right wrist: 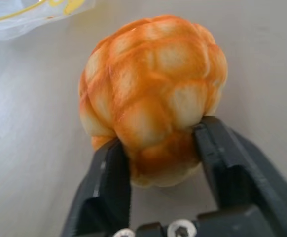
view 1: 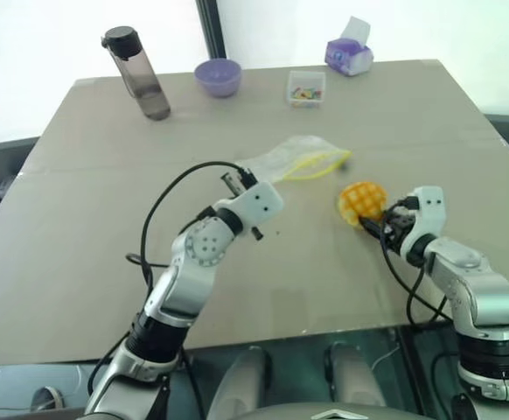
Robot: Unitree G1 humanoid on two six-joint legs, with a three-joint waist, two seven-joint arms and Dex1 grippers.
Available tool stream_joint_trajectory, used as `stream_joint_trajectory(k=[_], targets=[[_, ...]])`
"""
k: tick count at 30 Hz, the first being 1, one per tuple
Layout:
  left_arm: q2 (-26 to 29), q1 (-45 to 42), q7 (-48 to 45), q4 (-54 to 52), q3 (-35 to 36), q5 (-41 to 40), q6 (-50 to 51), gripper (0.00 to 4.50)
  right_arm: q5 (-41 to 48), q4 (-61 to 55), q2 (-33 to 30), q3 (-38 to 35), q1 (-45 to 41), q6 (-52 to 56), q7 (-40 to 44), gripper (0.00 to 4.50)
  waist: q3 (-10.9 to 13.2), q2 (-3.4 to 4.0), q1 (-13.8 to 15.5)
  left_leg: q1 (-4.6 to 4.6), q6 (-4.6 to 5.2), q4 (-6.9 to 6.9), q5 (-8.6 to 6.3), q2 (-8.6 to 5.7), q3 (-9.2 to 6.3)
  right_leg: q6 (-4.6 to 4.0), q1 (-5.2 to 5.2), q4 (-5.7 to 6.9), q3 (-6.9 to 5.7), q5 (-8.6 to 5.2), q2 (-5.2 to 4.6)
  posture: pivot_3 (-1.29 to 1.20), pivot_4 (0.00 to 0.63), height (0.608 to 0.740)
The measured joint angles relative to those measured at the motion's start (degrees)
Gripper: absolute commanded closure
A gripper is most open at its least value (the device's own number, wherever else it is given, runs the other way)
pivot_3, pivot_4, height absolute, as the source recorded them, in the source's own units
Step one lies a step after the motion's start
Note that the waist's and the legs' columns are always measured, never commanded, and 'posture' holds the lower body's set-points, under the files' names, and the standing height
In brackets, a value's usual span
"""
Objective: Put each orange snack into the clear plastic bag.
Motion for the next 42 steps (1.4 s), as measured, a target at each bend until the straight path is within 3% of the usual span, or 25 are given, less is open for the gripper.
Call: stream_joint_trajectory(k=[2,6,9,16,42], targets=[[0.0,-0.1,0.0,0.0,0.0,0.0,-0.1,4.50,1.2,0.1,0.3,-0.6,-0.4,0.8,-0.3,4.47,0.0,0.00,0.0,0.00,0.00,0.00,0.00,0.00,0.00,0.00,0.00,0.00,0.00,0.00,0.00,0.00,0.150,0.739],[0.0,-0.1,0.0,0.0,0.0,-0.1,-0.3,4.50,4.5,0.5,2.0,-3.4,-1.2,3.4,-1.2,4.47,0.0,0.00,0.0,0.00,0.00,0.00,0.00,0.00,0.00,0.00,0.00,0.01,0.00,0.00,0.00,0.00,0.150,0.739],[0.1,-0.1,0.0,0.1,0.0,-0.2,-0.8,4.50,11.2,0.5,5.2,-8.1,-4.2,10.3,-1.5,4.47,0.0,0.01,-0.1,0.00,0.00,0.00,0.00,0.00,0.00,0.00,-0.01,0.02,0.01,0.00,0.00,0.00,0.150,0.739],[0.8,-0.1,0.0,0.4,0.0,-0.3,-1.5,4.50,24.3,-0.7,5.6,-15.5,-11.0,20.7,-1.2,4.47,0.0,0.01,0.0,-0.01,0.01,0.00,-0.01,0.00,-0.03,0.00,-0.01,0.01,-0.03,0.00,0.00,0.00,0.150,0.739],[1.8,2.0,-2.0,0.4,-3.2,0.7,-7.1,4.50,26.1,4.1,3.0,-11.1,-12.5,21.7,-8.4,4.47,0.0,0.01,-0.1,-0.01,0.02,0.00,-0.01,0.00,0.00,0.00,-0.01,0.01,-0.01,0.00,-0.01,0.00,0.150,0.739]])
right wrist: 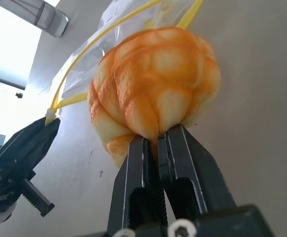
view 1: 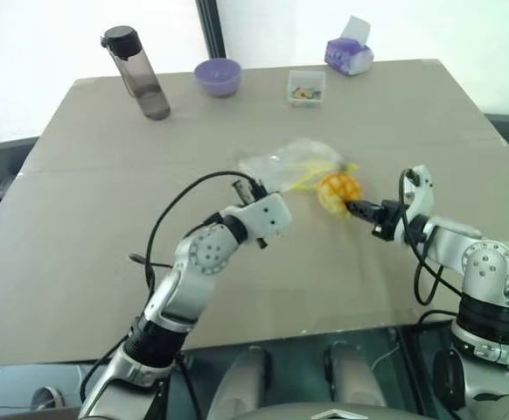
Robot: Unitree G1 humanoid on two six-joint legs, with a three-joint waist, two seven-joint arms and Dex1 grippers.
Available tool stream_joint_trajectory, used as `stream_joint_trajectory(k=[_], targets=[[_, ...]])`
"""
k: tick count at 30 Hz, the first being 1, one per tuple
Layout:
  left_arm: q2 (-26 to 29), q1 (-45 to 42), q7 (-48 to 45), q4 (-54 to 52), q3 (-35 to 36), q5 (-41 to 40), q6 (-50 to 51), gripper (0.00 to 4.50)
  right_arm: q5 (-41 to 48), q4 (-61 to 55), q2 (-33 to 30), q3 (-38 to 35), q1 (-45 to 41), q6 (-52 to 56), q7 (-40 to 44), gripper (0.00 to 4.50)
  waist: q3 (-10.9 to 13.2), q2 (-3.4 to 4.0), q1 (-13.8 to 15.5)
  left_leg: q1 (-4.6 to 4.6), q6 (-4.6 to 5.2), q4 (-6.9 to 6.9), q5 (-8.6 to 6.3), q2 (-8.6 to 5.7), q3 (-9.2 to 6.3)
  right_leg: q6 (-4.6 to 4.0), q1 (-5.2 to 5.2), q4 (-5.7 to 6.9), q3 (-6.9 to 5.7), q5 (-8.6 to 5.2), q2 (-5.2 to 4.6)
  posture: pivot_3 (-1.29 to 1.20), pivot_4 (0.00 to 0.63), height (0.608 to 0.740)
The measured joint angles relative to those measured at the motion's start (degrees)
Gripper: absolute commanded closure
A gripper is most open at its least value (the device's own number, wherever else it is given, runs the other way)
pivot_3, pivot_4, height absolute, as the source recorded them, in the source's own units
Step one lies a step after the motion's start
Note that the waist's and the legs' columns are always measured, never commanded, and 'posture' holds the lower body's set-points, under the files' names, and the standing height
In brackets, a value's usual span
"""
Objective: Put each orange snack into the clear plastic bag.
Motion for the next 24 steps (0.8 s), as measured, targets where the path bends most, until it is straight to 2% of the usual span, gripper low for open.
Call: stream_joint_trajectory(k=[13,21,24], targets=[[0.1,0.4,-1.8,0.0,-1.8,-0.2,-4.2,4.50,-0.6,5.0,-1.3,2.7,-3.8,0.4,-1.8,4.47,0.0,0.00,-0.2,0.00,0.01,0.00,0.00,0.00,0.02,0.00,0.00,0.01,0.01,0.00,0.00,0.00,0.150,0.739],[-2.3,2.3,-2.4,0.0,-2.0,-2.6,-4.7,4.50,-1.7,10.1,6.2,3.7,-12.3,1.2,-6.6,4.47,0.0,0.02,0.0,-0.01,0.00,0.00,0.00,0.00,0.01,0.00,-0.04,0.02,0.02,0.00,-0.01,0.00,0.150,0.739],[-2.6,3.0,-2.8,0.0,-2.0,-3.7,-4.7,4.50,-3.2,12.6,6.3,3.7,-12.6,0.2,-7.9,4.47,0.0,0.02,0.2,-0.05,0.00,0.00,0.00,-0.02,-0.01,0.00,-0.05,0.00,0.00,0.00,-0.02,0.00,0.150,0.739]])
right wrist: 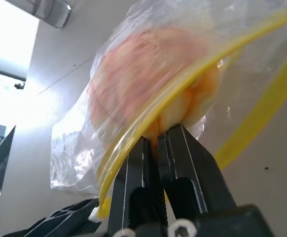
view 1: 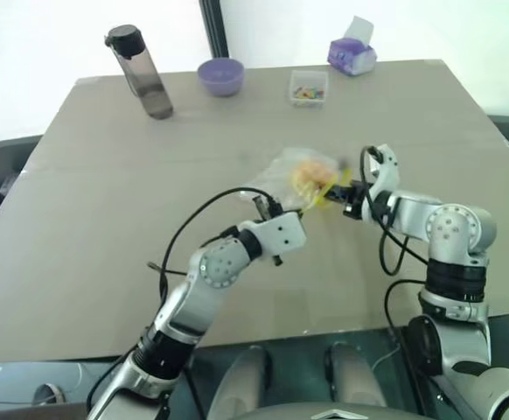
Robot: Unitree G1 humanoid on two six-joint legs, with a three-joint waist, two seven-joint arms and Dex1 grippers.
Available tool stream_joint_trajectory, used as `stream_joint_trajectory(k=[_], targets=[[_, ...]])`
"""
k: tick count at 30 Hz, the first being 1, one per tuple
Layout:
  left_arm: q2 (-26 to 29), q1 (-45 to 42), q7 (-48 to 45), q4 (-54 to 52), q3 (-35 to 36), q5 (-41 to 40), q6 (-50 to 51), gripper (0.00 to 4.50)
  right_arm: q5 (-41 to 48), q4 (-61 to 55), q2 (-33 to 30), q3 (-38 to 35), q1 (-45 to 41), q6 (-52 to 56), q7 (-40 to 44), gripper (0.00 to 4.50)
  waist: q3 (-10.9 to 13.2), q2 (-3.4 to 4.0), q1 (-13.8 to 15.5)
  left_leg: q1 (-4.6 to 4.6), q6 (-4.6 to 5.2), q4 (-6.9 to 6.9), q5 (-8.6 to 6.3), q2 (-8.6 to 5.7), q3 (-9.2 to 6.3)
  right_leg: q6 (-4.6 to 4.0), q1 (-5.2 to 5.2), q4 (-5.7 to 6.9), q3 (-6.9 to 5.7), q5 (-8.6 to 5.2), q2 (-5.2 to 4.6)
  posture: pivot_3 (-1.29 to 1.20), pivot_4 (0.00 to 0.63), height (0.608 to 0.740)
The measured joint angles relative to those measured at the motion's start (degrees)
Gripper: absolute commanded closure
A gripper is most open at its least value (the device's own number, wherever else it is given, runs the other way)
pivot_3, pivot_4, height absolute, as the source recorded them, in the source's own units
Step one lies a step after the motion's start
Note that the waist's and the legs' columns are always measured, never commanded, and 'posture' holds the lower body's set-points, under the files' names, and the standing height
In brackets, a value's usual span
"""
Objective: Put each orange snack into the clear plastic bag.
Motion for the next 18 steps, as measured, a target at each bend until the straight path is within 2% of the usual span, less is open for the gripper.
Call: stream_joint_trajectory(k=[7,9,11,12,14,18], targets=[[-0.4,0.2,-0.2,0.0,1.1,-2.5,0.0,4.50,0.0,1.2,0.2,0.1,-0.1,-0.2,0.3,4.47,0.0,0.03,-0.5,0.01,0.00,-0.01,0.00,0.02,0.00,0.00,-0.02,0.04,0.01,0.00,0.02,0.00,0.150,0.739],[-0.6,0.3,-0.2,0.0,1.8,-3.5,0.0,4.50,-0.6,1.5,0.2,0.5,-0.1,-0.8,0.3,3.70,0.0,0.03,-0.5,0.01,0.00,0.00,0.00,0.02,0.02,0.00,-0.02,0.03,0.02,0.00,0.02,0.00,0.150,0.739],[-1.1,0.7,0.0,0.0,2.4,-4.3,0.3,4.50,-0.8,1.6,0.2,0.8,-0.1,-1.8,0.3,3.14,0.0,0.03,-0.4,0.01,0.00,0.00,0.00,0.02,0.02,0.00,-0.02,0.02,0.02,0.00,0.01,0.00,0.150,0.739],[-2.0,0.9,0.2,0.0,2.8,-4.9,0.8,4.50,-1.0,1.5,0.2,1.2,-0.1,-2.5,0.4,2.51,0.0,0.03,-0.4,0.01,0.00,0.00,0.00,0.02,0.02,0.00,-0.02,0.02,0.02,0.00,0.01,0.00,0.150,0.739],[-4.5,1.0,1.3,0.0,4.1,-6.7,2.7,4.50,-1.1,0.9,-0.8,2.5,0.2,-3.1,1.4,1.70,0.0,0.03,-0.4,0.01,0.01,0.00,0.00,0.02,0.02,0.00,-0.02,0.02,0.01,0.00,0.01,0.00,0.150,0.739],[-7.1,0.8,3.0,0.0,7.4,-9.6,6.2,4.50,-0.6,-3.4,-6.3,5.2,2.9,-4.3,6.3,1.70,0.0,0.03,-0.3,-0.02,0.01,0.01,0.00,0.01,-0.01,0.00,-0.01,-0.01,-0.02,0.00,0.02,0.00,0.150,0.739]])
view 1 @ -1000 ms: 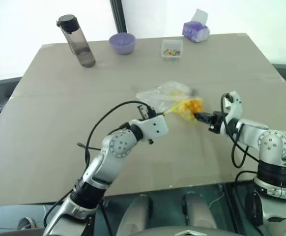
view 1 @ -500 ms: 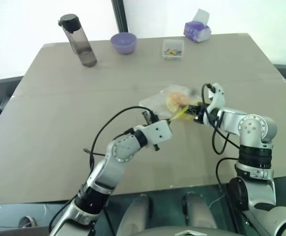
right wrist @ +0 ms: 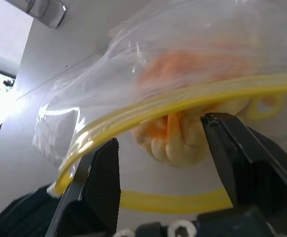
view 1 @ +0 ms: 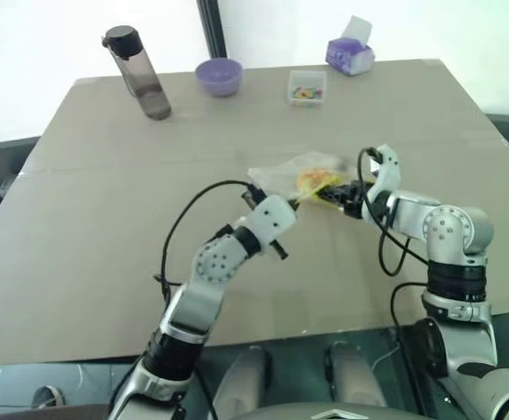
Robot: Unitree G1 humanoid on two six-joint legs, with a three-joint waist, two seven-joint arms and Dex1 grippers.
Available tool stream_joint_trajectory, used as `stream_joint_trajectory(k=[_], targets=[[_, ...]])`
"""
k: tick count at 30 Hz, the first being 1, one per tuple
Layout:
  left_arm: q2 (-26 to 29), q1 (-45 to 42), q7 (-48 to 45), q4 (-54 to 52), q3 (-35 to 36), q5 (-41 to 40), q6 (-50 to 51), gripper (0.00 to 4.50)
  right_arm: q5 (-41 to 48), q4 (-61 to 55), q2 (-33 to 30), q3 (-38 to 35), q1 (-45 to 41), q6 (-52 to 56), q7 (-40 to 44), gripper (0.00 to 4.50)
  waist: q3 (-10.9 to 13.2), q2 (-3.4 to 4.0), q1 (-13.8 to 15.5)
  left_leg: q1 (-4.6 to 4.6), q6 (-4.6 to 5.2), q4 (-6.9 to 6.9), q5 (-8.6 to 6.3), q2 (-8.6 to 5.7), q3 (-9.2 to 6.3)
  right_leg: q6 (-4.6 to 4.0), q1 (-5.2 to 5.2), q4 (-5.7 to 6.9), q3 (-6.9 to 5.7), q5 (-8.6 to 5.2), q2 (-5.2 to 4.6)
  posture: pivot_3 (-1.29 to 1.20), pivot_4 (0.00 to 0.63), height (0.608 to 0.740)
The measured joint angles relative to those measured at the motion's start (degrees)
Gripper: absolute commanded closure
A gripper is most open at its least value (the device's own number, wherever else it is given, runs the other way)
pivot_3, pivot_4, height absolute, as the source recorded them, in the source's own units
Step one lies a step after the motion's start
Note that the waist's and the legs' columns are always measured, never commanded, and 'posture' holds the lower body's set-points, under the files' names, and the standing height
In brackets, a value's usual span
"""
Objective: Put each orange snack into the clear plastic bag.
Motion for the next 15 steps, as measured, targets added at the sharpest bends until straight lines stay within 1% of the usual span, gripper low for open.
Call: stream_joint_trajectory(k=[4,8,9,12,15], targets=[[-0.6,-0.1,0.5,0.0,1.6,-1.7,1.7,4.50,-0.5,-3.3,-9.8,3.7,4.7,-3.5,7.5,1.70,0.0,0.00,0.0,0.00,0.00,0.03,0.00,-0.02,0.02,0.00,0.03,-0.02,0.00,0.00,-0.01,0.00,0.150,0.739],[-0.7,-0.2,0.8,0.0,1.6,-2.6,2.3,4.50,-4.2,-4.7,-19.5,8.2,8.9,-11.4,15.2,1.70,0.0,-0.01,-0.1,0.01,0.00,0.03,0.00,-0.01,0.04,0.01,0.05,-0.05,0.00,-0.01,-0.01,0.00,0.150,0.739],[-0.8,-0.2,1.1,0.0,1.6,-2.8,2.4,4.50,-7.3,-4.7,-23.1,10.7,9.7,-15.4,17.0,1.70,0.0,-0.01,-0.1,0.02,0.00,0.03,0.00,-0.01,0.06,0.02,0.06,-0.05,0.01,-0.01,-0.01,0.00,0.150,0.739],[-0.8,-0.3,1.5,0.0,1.6,-3.3,2.5,4.50,-16.3,-2.6,-28.6,16.7,9.9,-26.5,19.2,1.70,0.0,-0.01,-0.1,0.04,0.00,0.04,0.00,0.00,0.06,0.03,0.07,-0.05,-0.01,-0.01,0.00,0.00,0.150,0.739],[-0.8,-0.3,1.6,0.0,1.6,-3.5,2.5,4.50,-26.0,1.7,-29.9,22.4,9.8,-38.8,19.9,1.70,0.0,-0.03,-0.1,0.04,-0.03,0.04,0.02,0.01,0.06,0.03,0.08,-0.07,0.00,-0.01,-0.01,0.00,0.150,0.739]])
